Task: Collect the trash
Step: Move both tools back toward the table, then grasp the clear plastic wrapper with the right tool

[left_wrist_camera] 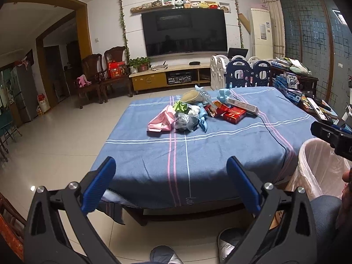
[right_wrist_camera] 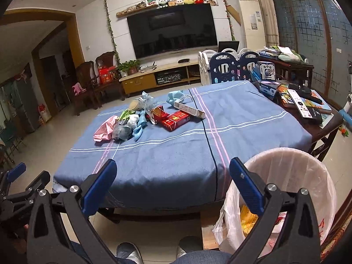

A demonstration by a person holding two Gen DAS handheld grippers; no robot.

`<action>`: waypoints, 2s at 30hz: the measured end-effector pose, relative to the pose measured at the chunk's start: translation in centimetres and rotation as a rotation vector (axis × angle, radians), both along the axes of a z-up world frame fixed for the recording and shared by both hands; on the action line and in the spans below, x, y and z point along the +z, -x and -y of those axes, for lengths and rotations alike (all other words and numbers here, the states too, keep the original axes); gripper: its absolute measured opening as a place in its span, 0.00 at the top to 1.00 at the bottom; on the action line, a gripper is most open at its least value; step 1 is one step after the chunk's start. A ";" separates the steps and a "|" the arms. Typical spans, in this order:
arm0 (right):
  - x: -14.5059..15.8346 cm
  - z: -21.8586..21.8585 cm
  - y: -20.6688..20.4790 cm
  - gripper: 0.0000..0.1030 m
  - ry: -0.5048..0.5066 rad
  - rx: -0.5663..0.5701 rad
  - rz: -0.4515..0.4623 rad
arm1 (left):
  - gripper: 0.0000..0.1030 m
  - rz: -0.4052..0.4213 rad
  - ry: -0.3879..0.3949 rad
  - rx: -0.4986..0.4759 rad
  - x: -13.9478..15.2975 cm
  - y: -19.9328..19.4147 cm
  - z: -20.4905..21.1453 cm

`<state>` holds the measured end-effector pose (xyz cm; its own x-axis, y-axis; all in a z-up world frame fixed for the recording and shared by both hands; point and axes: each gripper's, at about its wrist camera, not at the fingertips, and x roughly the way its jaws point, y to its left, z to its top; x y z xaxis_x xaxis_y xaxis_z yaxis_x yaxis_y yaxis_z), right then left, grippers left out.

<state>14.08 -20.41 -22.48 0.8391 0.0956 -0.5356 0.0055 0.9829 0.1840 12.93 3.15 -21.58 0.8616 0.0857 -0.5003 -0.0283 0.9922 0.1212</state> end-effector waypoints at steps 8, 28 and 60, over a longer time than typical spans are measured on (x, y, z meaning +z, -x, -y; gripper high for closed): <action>-0.4 0.1 -0.3 0.03 0.001 -0.001 -0.020 | 0.03 -0.021 -0.011 0.005 -0.2 -0.4 0.0; -3.9 -3.7 -13.7 0.03 0.066 0.037 -0.073 | 0.03 -0.256 0.057 0.073 -5.4 -10.2 -0.7; -2.3 -2.8 -15.7 0.86 -0.170 0.094 0.006 | 0.03 -0.299 0.043 -0.070 -6.2 -9.8 1.5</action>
<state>29.79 -17.57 -24.78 0.8254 0.2627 -0.4997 -0.0870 0.9337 0.3472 22.71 1.60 -27.78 0.6785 0.0048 -0.7346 0.0708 0.9949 0.0719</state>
